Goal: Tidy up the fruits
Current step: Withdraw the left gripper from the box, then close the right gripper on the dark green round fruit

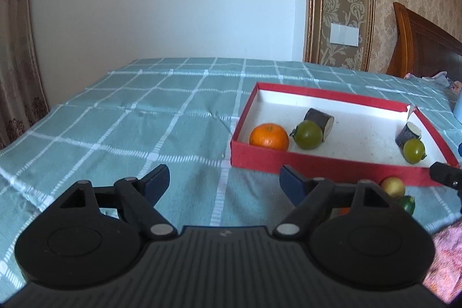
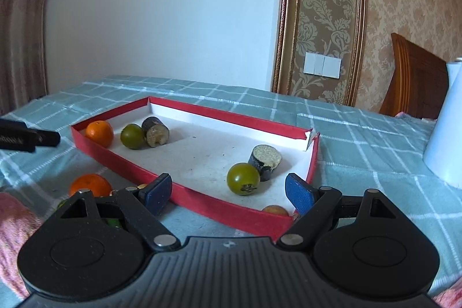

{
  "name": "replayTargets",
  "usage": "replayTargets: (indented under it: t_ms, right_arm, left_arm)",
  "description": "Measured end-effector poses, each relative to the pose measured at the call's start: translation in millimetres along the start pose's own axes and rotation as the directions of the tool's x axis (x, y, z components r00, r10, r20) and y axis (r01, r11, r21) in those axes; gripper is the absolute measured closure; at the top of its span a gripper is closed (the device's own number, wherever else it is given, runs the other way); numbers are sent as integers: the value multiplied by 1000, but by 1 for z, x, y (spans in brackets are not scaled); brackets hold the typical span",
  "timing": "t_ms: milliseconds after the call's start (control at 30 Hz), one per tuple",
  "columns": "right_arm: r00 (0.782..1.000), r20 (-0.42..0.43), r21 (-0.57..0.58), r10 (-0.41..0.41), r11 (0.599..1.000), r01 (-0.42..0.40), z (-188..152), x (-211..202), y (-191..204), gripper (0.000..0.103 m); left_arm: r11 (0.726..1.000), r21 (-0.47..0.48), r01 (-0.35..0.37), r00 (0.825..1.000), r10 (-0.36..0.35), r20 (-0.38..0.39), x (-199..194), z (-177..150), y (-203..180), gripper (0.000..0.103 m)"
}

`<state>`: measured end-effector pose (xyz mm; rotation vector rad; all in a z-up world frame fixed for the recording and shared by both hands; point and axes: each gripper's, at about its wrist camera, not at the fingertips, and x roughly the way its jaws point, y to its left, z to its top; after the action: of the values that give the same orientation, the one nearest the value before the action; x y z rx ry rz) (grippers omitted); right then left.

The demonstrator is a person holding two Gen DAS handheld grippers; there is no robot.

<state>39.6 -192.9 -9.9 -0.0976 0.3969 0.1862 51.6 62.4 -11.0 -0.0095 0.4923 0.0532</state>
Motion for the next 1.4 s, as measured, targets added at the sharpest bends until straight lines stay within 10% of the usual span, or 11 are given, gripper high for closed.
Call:
replayTargets:
  t_ms: [433,667,1400]
  right_arm:
    - [993,-31,-12,117,993,-118,-10,-19,14,20]
    - [966,-127,24,227,974,-225,-9,-5,28,51]
    - [953,-149,45,264,964,-260,-9,2,42,74]
  left_arm:
    - [993,-91,70,995,-76,-66,15,-7,15,8]
    - [978,-174,114,986,-132,-100,22,-9,28,5]
    - [975,-182,128,984,-148,-101,25,-10,28,0]
